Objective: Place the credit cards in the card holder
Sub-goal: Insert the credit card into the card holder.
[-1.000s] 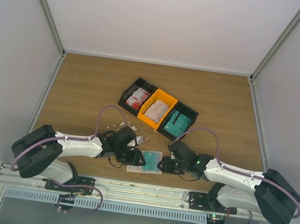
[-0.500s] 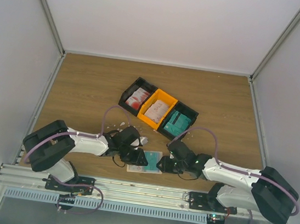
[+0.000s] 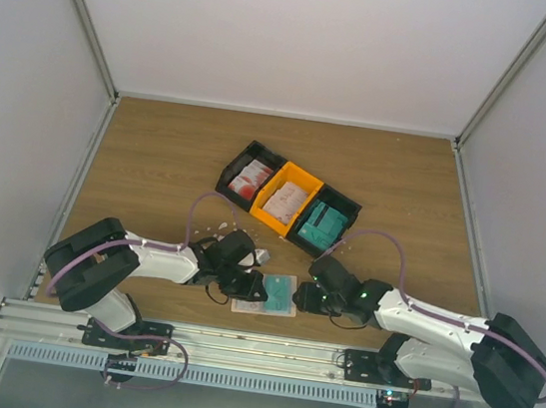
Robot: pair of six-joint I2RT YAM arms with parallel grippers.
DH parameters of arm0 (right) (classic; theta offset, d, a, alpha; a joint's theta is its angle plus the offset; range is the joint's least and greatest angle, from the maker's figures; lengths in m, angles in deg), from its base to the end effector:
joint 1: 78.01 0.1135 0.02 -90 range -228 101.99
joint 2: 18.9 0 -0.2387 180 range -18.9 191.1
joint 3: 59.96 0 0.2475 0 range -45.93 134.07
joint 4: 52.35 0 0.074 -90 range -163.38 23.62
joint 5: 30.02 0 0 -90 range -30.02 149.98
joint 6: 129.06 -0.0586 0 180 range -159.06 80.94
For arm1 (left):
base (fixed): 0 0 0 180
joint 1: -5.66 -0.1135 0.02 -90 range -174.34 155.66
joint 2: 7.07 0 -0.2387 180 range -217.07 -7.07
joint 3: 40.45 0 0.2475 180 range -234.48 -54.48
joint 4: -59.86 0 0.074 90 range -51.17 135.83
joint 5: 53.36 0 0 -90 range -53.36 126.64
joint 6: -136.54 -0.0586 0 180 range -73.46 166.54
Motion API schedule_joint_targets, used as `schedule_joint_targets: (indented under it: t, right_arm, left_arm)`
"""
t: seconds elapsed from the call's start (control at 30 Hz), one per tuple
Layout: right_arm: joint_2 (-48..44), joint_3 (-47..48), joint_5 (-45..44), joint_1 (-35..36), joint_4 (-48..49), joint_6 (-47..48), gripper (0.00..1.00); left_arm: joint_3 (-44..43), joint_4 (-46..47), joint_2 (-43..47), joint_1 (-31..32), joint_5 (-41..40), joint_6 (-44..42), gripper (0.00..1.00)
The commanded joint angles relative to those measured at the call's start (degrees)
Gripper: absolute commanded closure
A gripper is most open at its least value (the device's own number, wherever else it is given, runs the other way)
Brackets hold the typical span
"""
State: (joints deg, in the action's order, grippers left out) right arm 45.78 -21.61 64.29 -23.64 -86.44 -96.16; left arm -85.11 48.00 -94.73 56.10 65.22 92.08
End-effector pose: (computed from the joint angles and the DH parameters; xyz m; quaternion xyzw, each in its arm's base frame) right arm 0.1159 0.1693 0.1043 0.0134 0.9661 0.2313 0.1136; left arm 0.1462 -0.2210 0.0806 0.1139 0.9198 -0.3748 0.0209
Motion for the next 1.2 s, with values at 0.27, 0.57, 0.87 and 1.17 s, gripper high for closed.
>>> schedule_joint_targets:
  t: [0.27, 0.57, 0.87, 1.17]
  right_arm:
    - [-2.49, -2.16, 3.63, -0.93, 7.60, 1.71, 0.73]
    - [-1.35, -2.96, 6.98, -2.42, 12.14, 2.65, 0.74]
    - [-0.60, -3.49, 7.32, -2.60, 13.74, 2.96, 0.75]
    - [1.60, -4.22, 8.33, -2.60, 16.91, 3.00, 0.78]
  left_arm:
    - [2.79, -0.28, -0.99, -0.20, -4.61, -1.82, 1.00]
    - [3.36, 3.33, 5.27, -1.48, 1.29, -1.99, 0.89]
    - [1.54, -1.64, 8.22, -1.48, -4.25, -4.00, 0.84]
    - [2.36, 4.89, 2.82, -1.39, -0.45, -5.12, 1.00]
